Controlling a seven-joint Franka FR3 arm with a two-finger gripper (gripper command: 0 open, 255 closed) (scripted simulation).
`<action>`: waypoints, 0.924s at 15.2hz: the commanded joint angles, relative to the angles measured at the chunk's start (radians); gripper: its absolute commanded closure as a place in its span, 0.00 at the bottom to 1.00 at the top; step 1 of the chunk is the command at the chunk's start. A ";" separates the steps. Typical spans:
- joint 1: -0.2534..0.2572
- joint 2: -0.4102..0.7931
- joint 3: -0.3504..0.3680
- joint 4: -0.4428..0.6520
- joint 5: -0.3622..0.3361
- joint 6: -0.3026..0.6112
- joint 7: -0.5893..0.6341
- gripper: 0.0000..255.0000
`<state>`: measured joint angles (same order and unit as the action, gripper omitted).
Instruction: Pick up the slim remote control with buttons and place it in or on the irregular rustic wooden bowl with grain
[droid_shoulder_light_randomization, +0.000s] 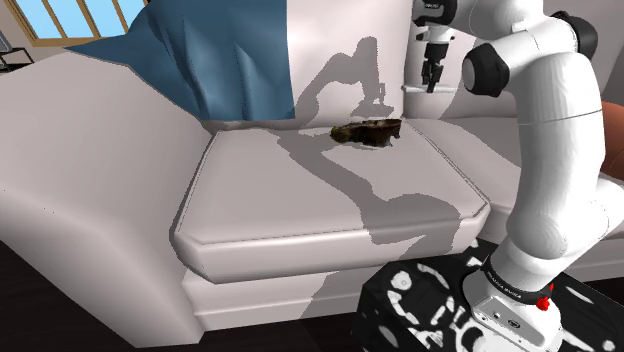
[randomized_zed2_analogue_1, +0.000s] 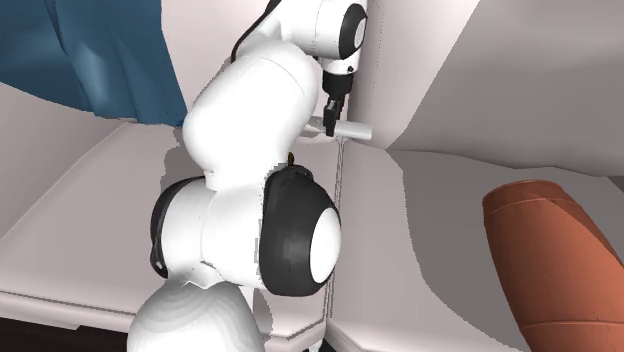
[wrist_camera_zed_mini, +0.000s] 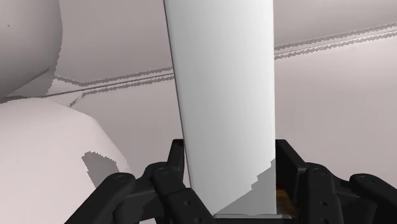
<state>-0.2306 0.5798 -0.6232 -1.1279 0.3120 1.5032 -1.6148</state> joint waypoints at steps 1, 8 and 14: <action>0.044 -0.025 0.002 -0.035 -0.010 0.012 0.036 1.00; 0.194 -0.096 0.022 -0.132 -0.038 0.051 0.179 1.00; 0.295 -0.112 0.051 -0.147 -0.044 0.060 0.303 1.00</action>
<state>0.0465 0.4748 -0.5761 -1.2648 0.2705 1.5578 -1.3326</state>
